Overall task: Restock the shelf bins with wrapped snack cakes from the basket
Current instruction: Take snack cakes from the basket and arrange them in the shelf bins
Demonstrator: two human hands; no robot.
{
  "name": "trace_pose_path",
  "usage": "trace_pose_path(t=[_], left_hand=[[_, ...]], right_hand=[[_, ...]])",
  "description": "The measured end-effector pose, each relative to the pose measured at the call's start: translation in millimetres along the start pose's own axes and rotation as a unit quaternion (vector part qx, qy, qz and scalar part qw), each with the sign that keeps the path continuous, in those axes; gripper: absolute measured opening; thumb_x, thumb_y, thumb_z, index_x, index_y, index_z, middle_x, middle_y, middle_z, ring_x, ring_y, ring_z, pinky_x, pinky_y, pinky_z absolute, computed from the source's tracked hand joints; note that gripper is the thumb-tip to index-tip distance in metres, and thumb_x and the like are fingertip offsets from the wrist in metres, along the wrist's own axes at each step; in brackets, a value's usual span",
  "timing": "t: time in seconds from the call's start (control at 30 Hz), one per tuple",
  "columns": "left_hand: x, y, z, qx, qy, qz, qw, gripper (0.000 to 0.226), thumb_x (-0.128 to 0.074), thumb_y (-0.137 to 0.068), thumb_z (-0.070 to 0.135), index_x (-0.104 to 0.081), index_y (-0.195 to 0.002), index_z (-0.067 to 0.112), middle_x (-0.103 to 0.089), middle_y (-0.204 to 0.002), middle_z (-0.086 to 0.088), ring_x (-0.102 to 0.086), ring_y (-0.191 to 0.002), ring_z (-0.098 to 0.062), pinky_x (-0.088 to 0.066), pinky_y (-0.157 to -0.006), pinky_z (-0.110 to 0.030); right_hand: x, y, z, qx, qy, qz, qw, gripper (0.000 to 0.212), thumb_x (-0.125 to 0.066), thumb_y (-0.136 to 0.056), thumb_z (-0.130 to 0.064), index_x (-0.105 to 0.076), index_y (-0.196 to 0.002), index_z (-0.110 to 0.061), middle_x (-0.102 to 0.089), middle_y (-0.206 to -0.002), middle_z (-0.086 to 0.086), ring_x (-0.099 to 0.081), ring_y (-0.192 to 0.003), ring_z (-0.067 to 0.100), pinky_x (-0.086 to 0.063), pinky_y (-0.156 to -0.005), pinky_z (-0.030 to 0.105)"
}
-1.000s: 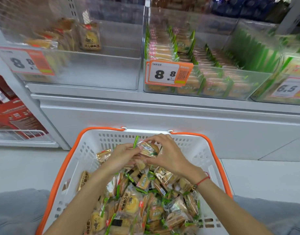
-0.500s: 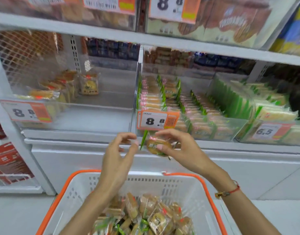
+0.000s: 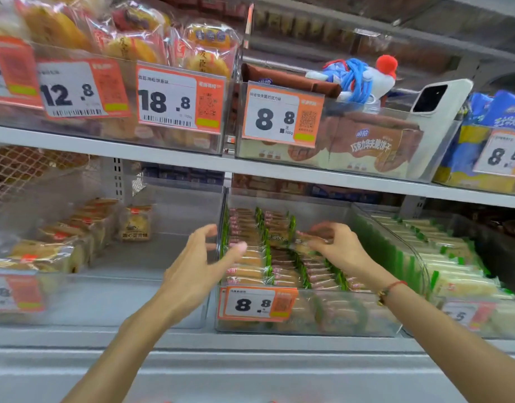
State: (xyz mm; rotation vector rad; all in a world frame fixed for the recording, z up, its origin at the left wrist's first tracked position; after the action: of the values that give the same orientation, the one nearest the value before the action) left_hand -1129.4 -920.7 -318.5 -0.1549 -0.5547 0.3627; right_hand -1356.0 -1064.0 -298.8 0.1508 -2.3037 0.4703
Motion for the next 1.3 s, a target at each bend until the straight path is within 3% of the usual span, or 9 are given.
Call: trace_pose_path(t=[0.07, 0.17, 0.33, 0.47, 0.7, 0.87, 1.0, 1.3], left_hand=[[-1, 1, -1, -0.002, -0.046, -0.032, 0.998, 0.101, -0.053, -0.057, 0.084, -0.022, -0.143, 0.040, -0.036, -0.132, 0.026, -0.048, -0.117, -0.006, -0.038, -0.104, -0.041], [0, -3, -10, -0.017, -0.032, -0.055, 0.998, 0.109, -0.066, -0.046, 0.085, -0.022, -0.138, 0.049, -0.034, -0.128, 0.032, -0.049, -0.113, -0.001, -0.041, -0.101, -0.036], [1, -7, -19, -0.057, -0.008, -0.039, 0.998, 0.107, -0.072, -0.043, 0.077, -0.027, -0.136, 0.051, -0.036, -0.123, 0.037, -0.046, -0.113, 0.009, -0.045, -0.099, -0.031], [0, -7, -17, -0.063, -0.006, -0.017, 0.998, 0.105, -0.073, -0.042, 0.070, -0.029, -0.135, 0.050, -0.037, -0.122, 0.038, -0.047, -0.112, 0.009, -0.046, -0.099, -0.033], [0, -8, -17, -0.071, -0.010, -0.012, 0.997, 0.096, -0.074, -0.040, 0.070, -0.026, -0.122, 0.058, -0.031, -0.111, 0.049, -0.045, -0.107, 0.013, -0.047, -0.099, -0.034], [0, -10, -20, -0.073, -0.012, -0.015, 0.997, 0.099, -0.075, -0.037, 0.075, -0.026, -0.122, 0.059, -0.031, -0.112, 0.049, -0.042, -0.104, 0.020, -0.046, -0.099, -0.034], [-1, -9, -21, -0.075, -0.008, -0.018, 0.997, 0.111, -0.077, -0.037, 0.072, -0.028, -0.135, 0.051, -0.035, -0.119, 0.041, -0.045, -0.105, 0.016, -0.046, -0.096, -0.027], [-1, -7, -17, -0.076, -0.007, -0.022, 0.997, 0.114, -0.077, -0.040, 0.067, -0.029, -0.141, 0.044, -0.035, -0.118, 0.041, -0.044, -0.112, 0.011, -0.045, -0.095, -0.022]], right_hand=[[-15, -18, 5, -0.016, 0.005, -0.019, 1.000, 0.027, -0.068, -0.087, -0.013, -0.064, -0.114, -0.012, -0.066, -0.113, 0.006, -0.061, -0.109, 0.022, -0.049, -0.096, 0.034], [-37, -36, 5, -0.024, -0.012, -0.044, 0.999, 0.024, -0.067, -0.086, -0.010, -0.060, -0.108, -0.018, -0.066, -0.113, 0.006, -0.064, -0.105, 0.028, -0.053, -0.092, 0.043], [-56, -52, -6, 0.022, -0.025, -0.057, 0.998, 0.027, -0.065, -0.084, 0.003, -0.060, -0.095, -0.022, -0.065, -0.111, 0.003, -0.062, -0.108, 0.023, -0.054, -0.091, 0.038], [-51, -54, -4, 0.046, 0.044, -0.064, 0.996, 0.029, -0.070, -0.082, -0.002, -0.066, -0.094, -0.029, -0.061, -0.115, -0.010, -0.054, -0.111, 0.011, -0.048, -0.097, 0.031], [-48, -60, -4, 0.054, 0.055, -0.036, 0.996, 0.022, -0.070, -0.085, -0.011, -0.071, -0.100, -0.027, -0.066, -0.117, -0.007, -0.058, -0.106, 0.012, -0.043, -0.081, 0.020], [-50, -62, -11, 0.073, 0.114, -0.060, 0.989, 0.023, -0.071, -0.085, -0.019, -0.069, -0.104, -0.030, -0.063, -0.122, -0.007, -0.054, -0.116, 0.018, -0.042, -0.086, 0.025], [-46, -59, -22, 0.132, 0.258, -0.037, 0.956, 0.022, -0.066, -0.088, -0.027, -0.068, -0.109, -0.032, -0.052, -0.128, -0.003, -0.040, -0.125, 0.022, -0.037, -0.098, 0.035], [-49, -53, -20, 0.138, 0.266, -0.071, 0.951, 0.027, -0.062, -0.092, -0.019, -0.066, -0.116, -0.031, -0.057, -0.129, -0.005, -0.056, -0.111, 0.020, -0.044, -0.089, 0.030]])
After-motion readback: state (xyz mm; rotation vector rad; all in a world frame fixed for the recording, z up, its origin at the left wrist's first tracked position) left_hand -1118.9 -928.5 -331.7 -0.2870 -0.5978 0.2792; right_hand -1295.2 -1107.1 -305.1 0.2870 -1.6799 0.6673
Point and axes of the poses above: each hand's wrist, its own y-axis away from the middle knuckle, its own x-axis out of the back of the hand, z = x × y, the point moved 4 cm from there along -y, towards the middle knuckle
